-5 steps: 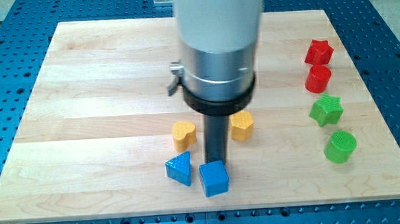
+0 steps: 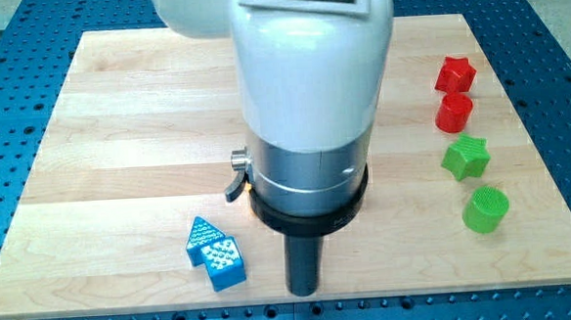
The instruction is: Move the blue cube parallel to the blue triangle
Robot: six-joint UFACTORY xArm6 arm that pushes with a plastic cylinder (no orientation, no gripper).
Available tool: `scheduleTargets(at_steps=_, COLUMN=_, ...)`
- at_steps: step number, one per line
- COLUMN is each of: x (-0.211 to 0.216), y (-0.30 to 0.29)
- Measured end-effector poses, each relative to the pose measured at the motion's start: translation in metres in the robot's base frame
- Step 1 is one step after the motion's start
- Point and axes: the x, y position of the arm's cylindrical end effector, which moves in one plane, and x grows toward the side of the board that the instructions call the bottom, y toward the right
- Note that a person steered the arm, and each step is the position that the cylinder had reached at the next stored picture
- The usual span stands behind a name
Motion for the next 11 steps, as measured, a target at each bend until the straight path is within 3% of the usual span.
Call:
scheduleTargets(at_steps=1, x=-0.007, y=-0.082)
scheduleTargets(at_steps=3, x=-0.073, y=-0.105)
scheduleTargets(at_steps=4, x=-0.050, y=-0.107)
scheduleTargets(at_steps=5, x=-0.036, y=-0.055)
scheduleTargets(at_steps=7, x=-0.063, y=-0.096)
scheduleTargets(at_steps=9, x=0.002, y=-0.055)
scheduleTargets(at_steps=10, x=-0.010, y=-0.145)
scheduleTargets(at_steps=11, x=-0.012, y=-0.183)
